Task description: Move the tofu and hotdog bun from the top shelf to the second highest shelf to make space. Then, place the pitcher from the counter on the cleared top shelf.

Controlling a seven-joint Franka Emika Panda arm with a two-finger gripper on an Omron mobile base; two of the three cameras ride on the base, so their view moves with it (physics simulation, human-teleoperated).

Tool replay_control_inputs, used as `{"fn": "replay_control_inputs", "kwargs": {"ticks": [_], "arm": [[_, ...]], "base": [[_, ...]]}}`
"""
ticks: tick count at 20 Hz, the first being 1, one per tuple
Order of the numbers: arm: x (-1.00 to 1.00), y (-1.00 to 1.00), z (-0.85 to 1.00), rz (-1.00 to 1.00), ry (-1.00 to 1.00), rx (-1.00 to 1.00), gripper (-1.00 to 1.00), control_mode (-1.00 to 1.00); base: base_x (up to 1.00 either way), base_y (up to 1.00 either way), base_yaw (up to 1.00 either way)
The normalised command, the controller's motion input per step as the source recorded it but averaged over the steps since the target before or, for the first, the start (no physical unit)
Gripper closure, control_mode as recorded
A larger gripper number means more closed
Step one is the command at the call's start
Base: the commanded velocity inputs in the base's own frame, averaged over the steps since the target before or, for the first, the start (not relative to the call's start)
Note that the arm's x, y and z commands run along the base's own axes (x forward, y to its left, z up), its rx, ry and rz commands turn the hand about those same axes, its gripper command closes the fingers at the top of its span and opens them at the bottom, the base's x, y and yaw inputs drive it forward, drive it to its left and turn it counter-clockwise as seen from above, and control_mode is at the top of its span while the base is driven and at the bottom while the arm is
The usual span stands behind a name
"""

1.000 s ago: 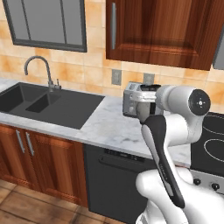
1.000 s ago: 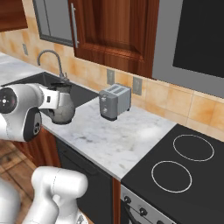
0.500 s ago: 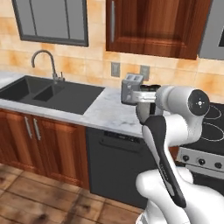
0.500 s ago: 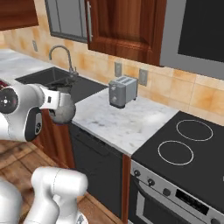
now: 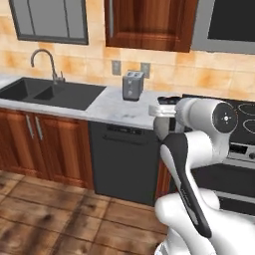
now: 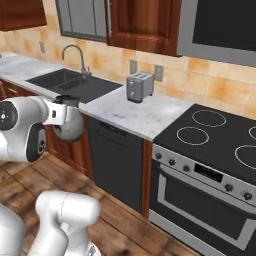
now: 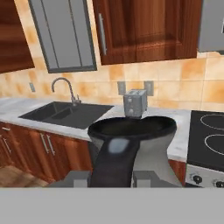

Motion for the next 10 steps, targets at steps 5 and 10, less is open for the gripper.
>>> {"fn": "replay_control_inputs", "kwargs": {"ticks": [5, 10], "arm": [[0.0, 0.0, 0.0, 0.0, 0.0, 0.0, 1.0, 1.0], [0.0, 0.0, 0.0, 0.0, 0.0, 0.0, 1.0, 1.0]], "base": [[-0.91, -0.41, -0.45], [-0.86, -0.48, -0.53]]}}
